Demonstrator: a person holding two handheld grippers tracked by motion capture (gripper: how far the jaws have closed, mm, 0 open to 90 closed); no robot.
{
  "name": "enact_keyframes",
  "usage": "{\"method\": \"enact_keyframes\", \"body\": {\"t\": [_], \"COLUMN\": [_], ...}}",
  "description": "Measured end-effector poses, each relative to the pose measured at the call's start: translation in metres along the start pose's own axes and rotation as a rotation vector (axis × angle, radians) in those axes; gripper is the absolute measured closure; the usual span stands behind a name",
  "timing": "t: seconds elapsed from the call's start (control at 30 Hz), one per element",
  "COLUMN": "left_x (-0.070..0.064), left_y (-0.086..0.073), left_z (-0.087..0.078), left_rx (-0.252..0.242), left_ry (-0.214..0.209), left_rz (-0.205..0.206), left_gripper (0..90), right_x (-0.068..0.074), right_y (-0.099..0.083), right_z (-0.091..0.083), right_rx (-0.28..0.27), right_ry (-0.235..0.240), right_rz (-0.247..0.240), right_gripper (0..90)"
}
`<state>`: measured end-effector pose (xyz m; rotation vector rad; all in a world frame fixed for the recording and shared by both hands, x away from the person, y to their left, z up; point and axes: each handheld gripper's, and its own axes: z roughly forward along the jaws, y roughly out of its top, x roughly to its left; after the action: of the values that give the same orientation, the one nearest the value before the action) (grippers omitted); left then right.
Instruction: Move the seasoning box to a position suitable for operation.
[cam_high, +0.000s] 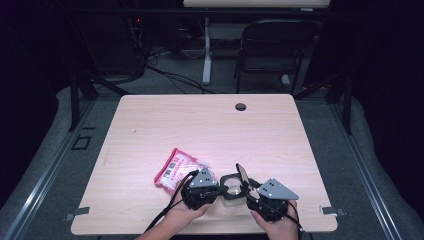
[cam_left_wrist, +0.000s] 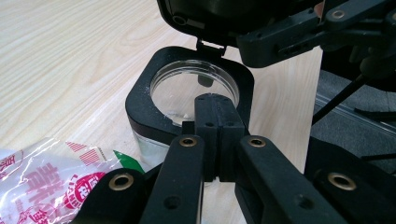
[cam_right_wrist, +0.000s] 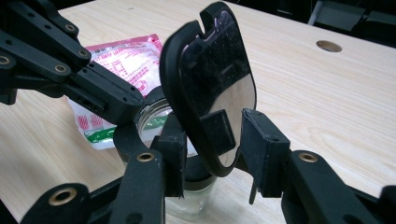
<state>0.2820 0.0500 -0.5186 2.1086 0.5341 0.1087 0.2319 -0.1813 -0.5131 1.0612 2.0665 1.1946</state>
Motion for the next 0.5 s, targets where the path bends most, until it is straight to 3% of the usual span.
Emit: {"method": "enact_keyframes", "body": {"t": [0.5], "left_x": [0.0], "left_y": [0.0], "left_z": [0.0], "left_rx": [-0.001], "left_ry": [-0.002], "left_rz": [-0.002], "left_gripper": [90.0], "right_x": [-0.012], "right_y": [-0.001], "right_z": [-0.01], "right_rx": [-0.019], "right_ry": [0.026], "right_rz": [0.06], "right_gripper": [74.1]}}
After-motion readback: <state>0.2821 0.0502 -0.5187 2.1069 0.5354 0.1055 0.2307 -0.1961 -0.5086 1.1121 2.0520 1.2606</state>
